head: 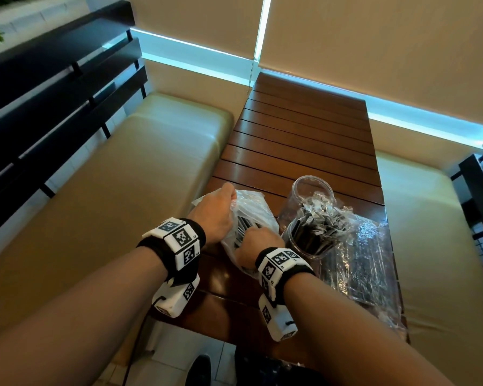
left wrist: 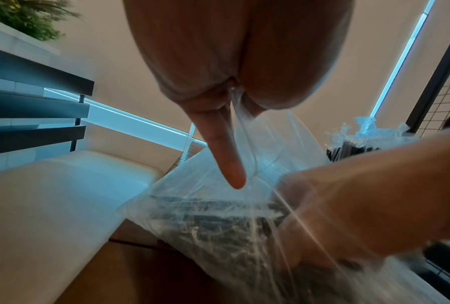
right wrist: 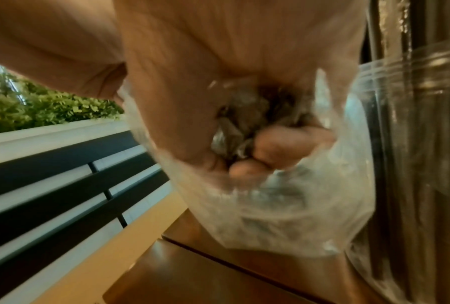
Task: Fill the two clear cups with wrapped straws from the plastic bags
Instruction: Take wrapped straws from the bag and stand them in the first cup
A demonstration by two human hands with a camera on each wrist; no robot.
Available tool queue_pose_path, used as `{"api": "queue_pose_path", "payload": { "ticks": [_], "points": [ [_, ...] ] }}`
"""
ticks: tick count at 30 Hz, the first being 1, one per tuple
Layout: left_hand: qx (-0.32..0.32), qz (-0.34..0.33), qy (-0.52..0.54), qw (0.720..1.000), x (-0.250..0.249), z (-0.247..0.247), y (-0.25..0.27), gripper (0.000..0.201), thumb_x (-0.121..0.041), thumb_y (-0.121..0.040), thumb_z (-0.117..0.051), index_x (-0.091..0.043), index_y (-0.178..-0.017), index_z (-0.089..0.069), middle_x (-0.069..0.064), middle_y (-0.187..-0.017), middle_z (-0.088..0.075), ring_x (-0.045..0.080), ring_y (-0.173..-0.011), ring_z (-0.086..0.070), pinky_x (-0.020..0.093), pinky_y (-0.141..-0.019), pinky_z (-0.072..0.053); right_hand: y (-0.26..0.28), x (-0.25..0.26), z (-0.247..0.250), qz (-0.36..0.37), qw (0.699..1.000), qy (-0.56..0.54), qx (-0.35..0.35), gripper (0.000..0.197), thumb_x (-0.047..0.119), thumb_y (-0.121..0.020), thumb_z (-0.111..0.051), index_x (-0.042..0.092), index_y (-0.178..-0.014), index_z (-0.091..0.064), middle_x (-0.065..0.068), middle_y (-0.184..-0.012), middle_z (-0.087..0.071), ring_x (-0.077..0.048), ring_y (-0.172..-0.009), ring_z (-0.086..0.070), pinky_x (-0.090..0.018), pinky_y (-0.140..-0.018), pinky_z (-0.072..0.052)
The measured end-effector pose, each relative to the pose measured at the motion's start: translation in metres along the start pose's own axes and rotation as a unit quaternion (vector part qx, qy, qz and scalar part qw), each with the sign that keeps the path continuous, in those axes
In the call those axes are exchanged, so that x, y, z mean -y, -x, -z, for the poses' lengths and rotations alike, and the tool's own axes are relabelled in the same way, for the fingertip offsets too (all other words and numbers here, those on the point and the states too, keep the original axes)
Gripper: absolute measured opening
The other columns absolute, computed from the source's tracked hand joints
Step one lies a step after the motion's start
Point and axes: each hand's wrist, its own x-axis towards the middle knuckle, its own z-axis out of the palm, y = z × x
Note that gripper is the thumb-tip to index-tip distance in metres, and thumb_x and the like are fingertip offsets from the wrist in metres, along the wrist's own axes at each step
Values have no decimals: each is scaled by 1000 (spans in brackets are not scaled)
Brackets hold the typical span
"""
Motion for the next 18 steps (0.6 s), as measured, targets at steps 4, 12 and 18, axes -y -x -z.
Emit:
{"api": "queue_pose_path", "payload": {
  "ticks": [4, 12, 18],
  "points": [
    [3, -2, -19, 1000, 1, 1, 0, 26, 1, -83, -56, -16, -92, -39, -7, -78, -44, 21, -73, -47, 34, -64, -44, 2, 3, 15, -1, 999, -28, 30, 20, 31, -89, -60, 12, -96, -57, -6, -101, -62, -23, -83, -57, -30, -68, -48],
    [-13, 39, -66, 997, 1, 3, -14, 22, 1, -85, -48, -15, -95, -38, 6, -87, -50, 26, -75, -47, 33, -66, -35, 37, -7, 67, 26, 999, 24, 34, 15, 17, -91, -54, 7, -101, -60, -7, -88, -55, -25, -79, -56, -29, -66, -49],
    [-7, 62, -57, 996, -4, 10, -30, 32, -4, -88, -51, -10, -119, -45, 21, -106, -62, 39, -95, -60, 38, -76, -44, 80, -37, 118, 28, 998, 51, 26, 15, 18, -95, -52, 11, -82, -51, 0, -74, -48, -13, -67, -49, -21, -50, -36]
  ]
}}
